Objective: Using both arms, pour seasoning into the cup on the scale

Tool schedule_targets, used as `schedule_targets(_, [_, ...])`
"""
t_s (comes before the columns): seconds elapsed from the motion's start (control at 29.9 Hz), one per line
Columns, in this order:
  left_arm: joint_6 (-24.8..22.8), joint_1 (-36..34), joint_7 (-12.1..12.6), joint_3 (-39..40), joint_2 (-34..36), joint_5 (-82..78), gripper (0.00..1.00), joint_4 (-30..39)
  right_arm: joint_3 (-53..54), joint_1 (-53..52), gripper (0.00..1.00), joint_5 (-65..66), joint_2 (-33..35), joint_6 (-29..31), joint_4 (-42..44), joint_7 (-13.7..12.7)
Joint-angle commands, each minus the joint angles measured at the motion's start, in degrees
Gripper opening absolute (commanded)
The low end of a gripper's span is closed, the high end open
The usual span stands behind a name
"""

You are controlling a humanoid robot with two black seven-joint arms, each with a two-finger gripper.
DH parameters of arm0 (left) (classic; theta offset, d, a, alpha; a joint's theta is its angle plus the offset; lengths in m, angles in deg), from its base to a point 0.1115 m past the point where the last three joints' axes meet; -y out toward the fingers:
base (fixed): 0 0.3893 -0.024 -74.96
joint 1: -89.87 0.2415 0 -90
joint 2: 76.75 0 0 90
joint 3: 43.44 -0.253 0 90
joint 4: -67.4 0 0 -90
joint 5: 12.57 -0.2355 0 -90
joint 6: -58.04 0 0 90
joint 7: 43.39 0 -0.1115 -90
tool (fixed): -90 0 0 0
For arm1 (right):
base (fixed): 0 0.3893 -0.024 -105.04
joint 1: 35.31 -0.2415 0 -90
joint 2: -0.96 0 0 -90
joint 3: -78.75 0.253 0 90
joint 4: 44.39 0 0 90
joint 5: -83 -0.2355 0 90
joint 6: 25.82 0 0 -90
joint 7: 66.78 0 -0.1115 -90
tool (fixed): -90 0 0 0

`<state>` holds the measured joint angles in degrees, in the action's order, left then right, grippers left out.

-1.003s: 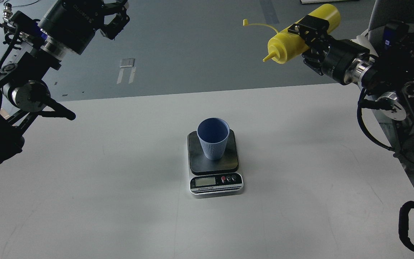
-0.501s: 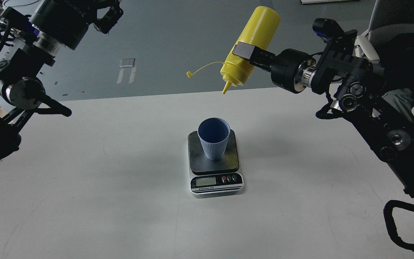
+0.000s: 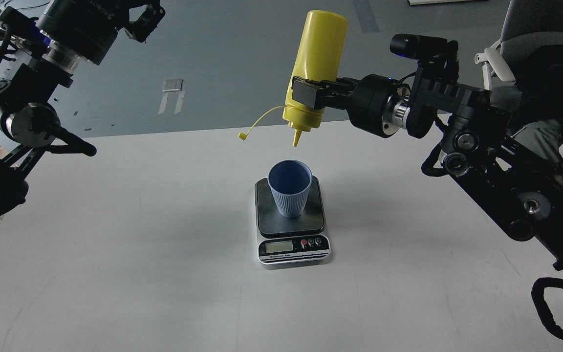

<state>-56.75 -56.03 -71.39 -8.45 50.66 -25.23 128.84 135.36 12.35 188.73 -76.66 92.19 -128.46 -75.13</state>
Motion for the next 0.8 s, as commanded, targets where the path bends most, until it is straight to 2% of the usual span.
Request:
schedule_targets(0.0, [0.1, -0.1, 0.0, 0.0, -0.2, 0.0, 0.98, 0.0, 0.2, 0.1, 0.00, 3.1, 1.1, 0.0, 0.2, 1.0])
schedule_targets(0.33, [0.1, -0.2, 0.0, -0.1, -0.4, 0.0, 0.98, -0.1, 3.9, 1.3, 0.00, 0.0, 1.7, -0.5, 0.3, 0.9])
schedule_targets(0.47, [-0.2, -0.5, 0.0, -1.1, -0.2, -0.3, 0.98, -0.1, 10.5, 2.5, 0.00, -12.9, -1.2, -0.1, 0.7, -1.6])
schedule_targets(0.53, [-0.5, -0.8, 0.0, -1.1, 0.1, -2.0, 0.98, -0.1, 16.0, 2.9, 0.00, -27.8, -2.9, -0.8, 1.3, -7.0])
schedule_targets(0.6, [-0.6, -1.0, 0.0, -1.1, 0.2, -3.8, 0.98, -0.1, 20.9, 3.8, 0.00, -40.7, -3.3, -1.8, 1.8, -9.2])
schedule_targets(0.64, [-0.7, -1.0, 0.0, -1.1, 0.3, -5.0, 0.98, -0.1, 23.3, 5.1, 0.00, -48.7, -3.9, -3.5, 1.9, -10.1])
schedule_targets(0.67, [-0.7, -1.0, 0.0, -1.1, 0.3, -5.0, 0.98, -0.1, 23.3, 5.1, 0.00, -48.8, -3.9, -3.5, 1.9, -10.1])
schedule_targets(0.74, [-1.1, -1.0, 0.0, -1.1, 0.3, -6.1, 0.98, -0.1, 25.9, 6.4, 0.00, -62.1, -4.1, -8.5, 1.6, -10.8])
schedule_targets(0.77, [-1.3, -0.9, 0.0, -1.1, 0.3, -6.2, 0.98, -0.1, 26.4, 6.6, 0.00, -64.7, -4.2, -9.1, 1.5, -10.7])
